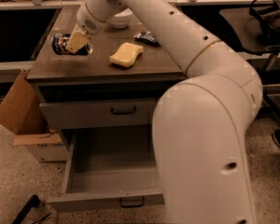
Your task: Place pepsi can into middle drawer
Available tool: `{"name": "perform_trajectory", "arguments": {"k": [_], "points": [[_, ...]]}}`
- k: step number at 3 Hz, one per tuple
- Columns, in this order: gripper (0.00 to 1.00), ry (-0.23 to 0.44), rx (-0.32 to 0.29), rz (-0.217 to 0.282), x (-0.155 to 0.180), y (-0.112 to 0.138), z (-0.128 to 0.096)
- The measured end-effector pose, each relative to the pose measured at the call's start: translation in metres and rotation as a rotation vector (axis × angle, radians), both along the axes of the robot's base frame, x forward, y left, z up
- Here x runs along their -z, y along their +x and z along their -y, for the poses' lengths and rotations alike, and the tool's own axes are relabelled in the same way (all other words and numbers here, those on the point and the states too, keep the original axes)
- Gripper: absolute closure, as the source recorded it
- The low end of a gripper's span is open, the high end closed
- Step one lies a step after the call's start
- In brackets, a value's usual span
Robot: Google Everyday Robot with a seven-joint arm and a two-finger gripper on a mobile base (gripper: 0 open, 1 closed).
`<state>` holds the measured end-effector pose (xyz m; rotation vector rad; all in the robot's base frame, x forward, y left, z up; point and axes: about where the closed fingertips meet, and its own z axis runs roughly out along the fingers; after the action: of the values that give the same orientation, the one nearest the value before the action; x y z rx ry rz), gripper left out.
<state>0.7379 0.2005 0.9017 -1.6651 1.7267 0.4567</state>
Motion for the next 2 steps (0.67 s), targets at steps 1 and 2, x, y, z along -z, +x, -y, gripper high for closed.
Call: {"name": "perform_trajectory", "arguments": {"k": [1,2], "points": [[1.0,0.036,0.027,0.01,-0.013,-0.027,0.013],[1.0,0.08,0.03,-0.005,-0.006,-0.059,0.018]]}}
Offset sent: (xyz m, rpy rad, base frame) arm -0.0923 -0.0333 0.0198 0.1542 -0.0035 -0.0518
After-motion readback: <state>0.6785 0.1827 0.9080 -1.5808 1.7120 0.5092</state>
